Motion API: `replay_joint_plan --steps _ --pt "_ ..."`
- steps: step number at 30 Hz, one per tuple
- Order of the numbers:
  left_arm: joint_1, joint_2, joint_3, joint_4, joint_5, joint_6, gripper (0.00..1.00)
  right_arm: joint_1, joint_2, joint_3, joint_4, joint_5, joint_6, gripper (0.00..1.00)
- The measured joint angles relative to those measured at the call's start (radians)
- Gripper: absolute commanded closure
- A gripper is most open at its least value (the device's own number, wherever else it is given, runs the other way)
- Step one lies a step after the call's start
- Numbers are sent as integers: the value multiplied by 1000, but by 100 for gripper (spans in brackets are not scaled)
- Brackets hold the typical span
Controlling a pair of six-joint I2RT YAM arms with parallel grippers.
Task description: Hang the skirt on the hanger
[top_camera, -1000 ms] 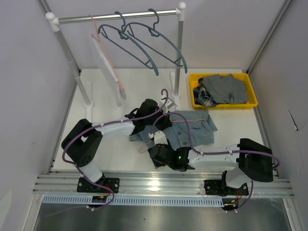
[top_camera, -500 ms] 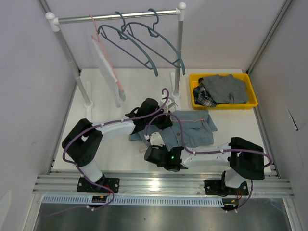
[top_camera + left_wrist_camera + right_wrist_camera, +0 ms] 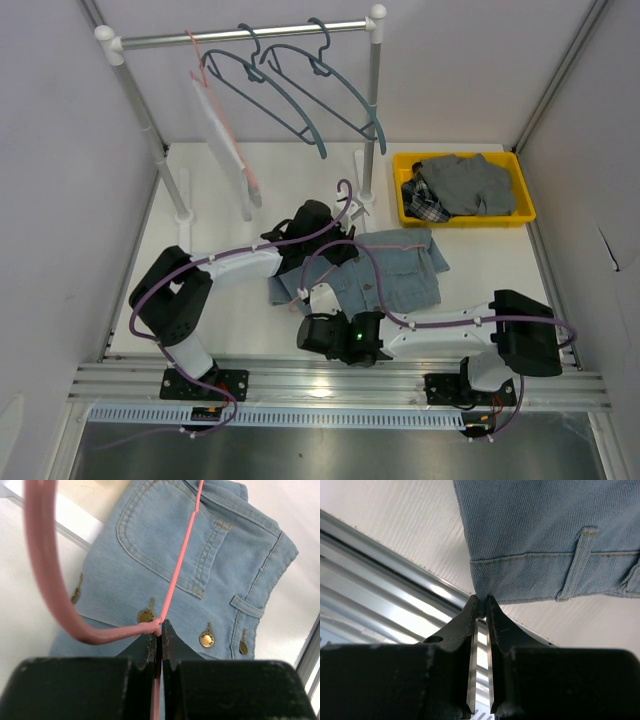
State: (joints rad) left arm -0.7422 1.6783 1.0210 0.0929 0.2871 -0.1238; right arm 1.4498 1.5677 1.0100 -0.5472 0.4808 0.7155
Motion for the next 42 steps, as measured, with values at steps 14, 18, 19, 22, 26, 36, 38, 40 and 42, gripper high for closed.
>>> replay_joint_plan --steps 14,18,19,22,26,36,38,40,42 --pt "-2 -1 4 -9 -58 0 100 66 -121 -61 -66 -14 83 94" --pt "-2 -1 4 -13 -68 0 100 86 -130 -71 -79 -24 102 95" --pt "-2 -1 4 -13 -72 0 100 94 -133 -73 -81 -24 107 95" --pt "-2 -5 4 -14 -80 0 100 115 -136 -84 -84 -27 124 95" --pt "-2 -19 4 -15 -93 -2 100 142 -136 -97 -85 -28 133 94" --pt "-2 -52 -11 7 -129 -18 100 162 -142 -101 -84 -29 149 91" --pt "-2 -63 -25 17 -134 -18 100 162 -147 -106 -83 -31 148 92" --pt "-2 -76 -39 22 -145 -17 100 163 -148 -108 -82 -34 148 93" --pt "-2 -81 -41 22 -153 -17 100 165 -150 -114 -76 -35 149 92"
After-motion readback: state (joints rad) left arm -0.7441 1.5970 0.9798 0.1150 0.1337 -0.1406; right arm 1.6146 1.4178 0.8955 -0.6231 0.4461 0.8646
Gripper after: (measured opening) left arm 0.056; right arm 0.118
